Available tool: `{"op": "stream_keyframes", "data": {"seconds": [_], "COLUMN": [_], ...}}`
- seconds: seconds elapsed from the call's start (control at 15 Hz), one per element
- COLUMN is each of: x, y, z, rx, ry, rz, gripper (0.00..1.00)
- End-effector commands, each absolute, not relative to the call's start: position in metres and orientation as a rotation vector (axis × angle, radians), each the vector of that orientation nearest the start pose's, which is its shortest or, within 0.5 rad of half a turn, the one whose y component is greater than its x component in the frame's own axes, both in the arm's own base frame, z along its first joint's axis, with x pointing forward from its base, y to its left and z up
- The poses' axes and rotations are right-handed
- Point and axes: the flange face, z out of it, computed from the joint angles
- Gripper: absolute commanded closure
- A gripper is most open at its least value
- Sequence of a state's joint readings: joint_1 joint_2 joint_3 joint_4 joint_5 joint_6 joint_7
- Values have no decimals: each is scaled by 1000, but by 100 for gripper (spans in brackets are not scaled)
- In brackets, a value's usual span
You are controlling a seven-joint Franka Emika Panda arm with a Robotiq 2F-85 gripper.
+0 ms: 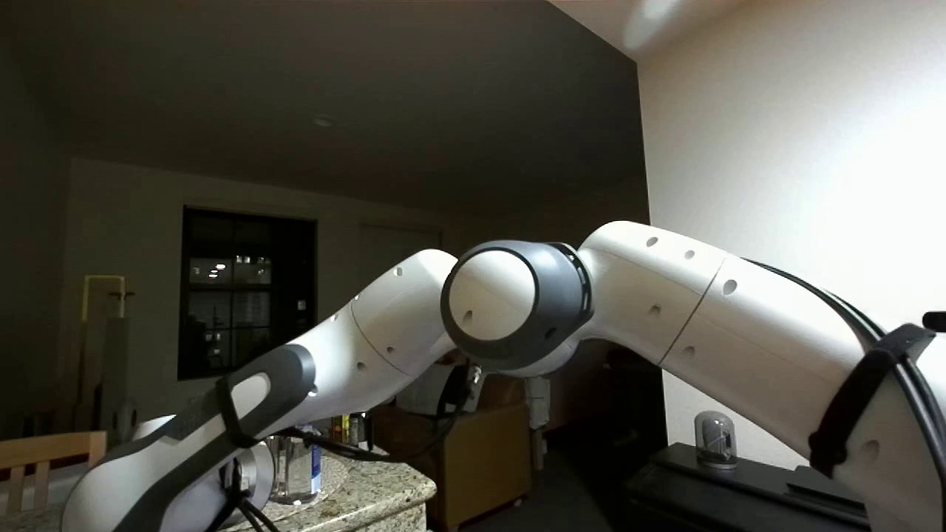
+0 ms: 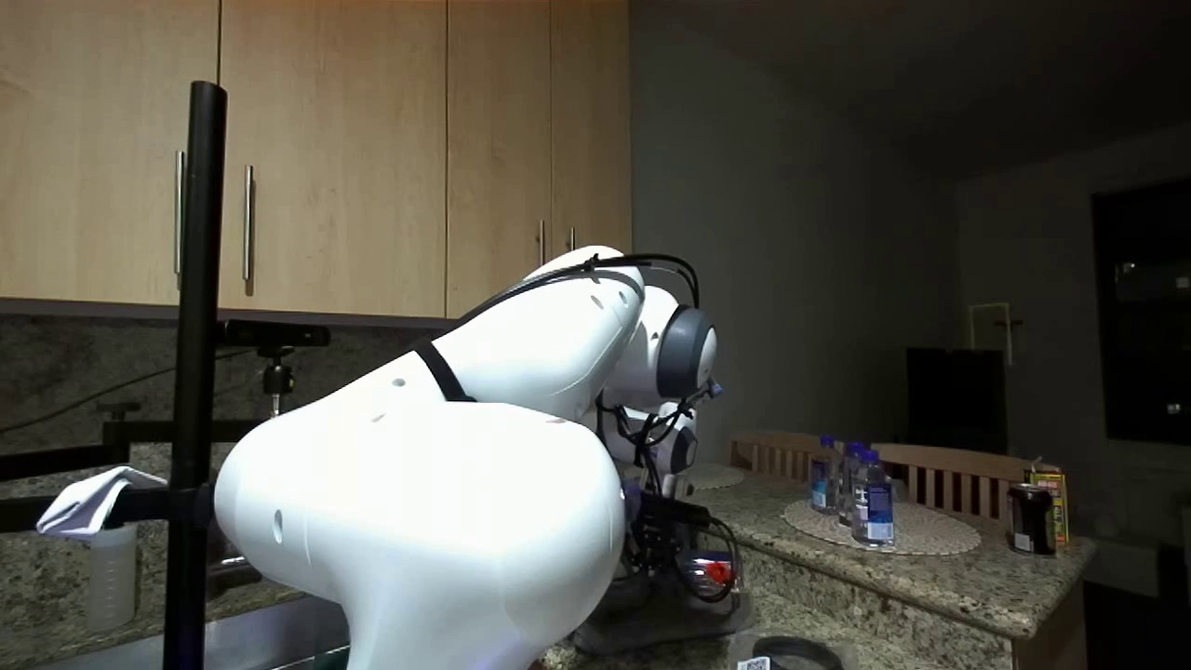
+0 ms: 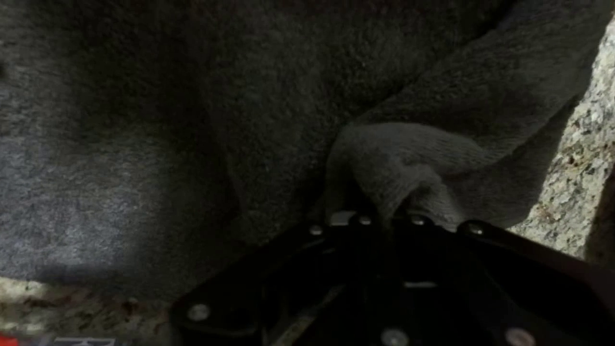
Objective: Move the bag to the left on the counter
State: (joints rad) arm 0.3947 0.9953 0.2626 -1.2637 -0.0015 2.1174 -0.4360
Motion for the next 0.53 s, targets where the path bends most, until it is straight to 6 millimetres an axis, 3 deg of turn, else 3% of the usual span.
{"op": "stream_keyframes", "data": {"seconds": [0.0,0.13,0.2,0.27,0.47], "x": [612,614,615,616,616], "y": [411,411,411,411,410], "z": [145,145,145,146,154], "rx": [-2596,-2593,-2591,-2591,-2591], "ry": [-1366,-1366,-1362,-1363,-1367], "rz": [277,304,317,326,350], "gripper": [96,96,89,67,49]}}
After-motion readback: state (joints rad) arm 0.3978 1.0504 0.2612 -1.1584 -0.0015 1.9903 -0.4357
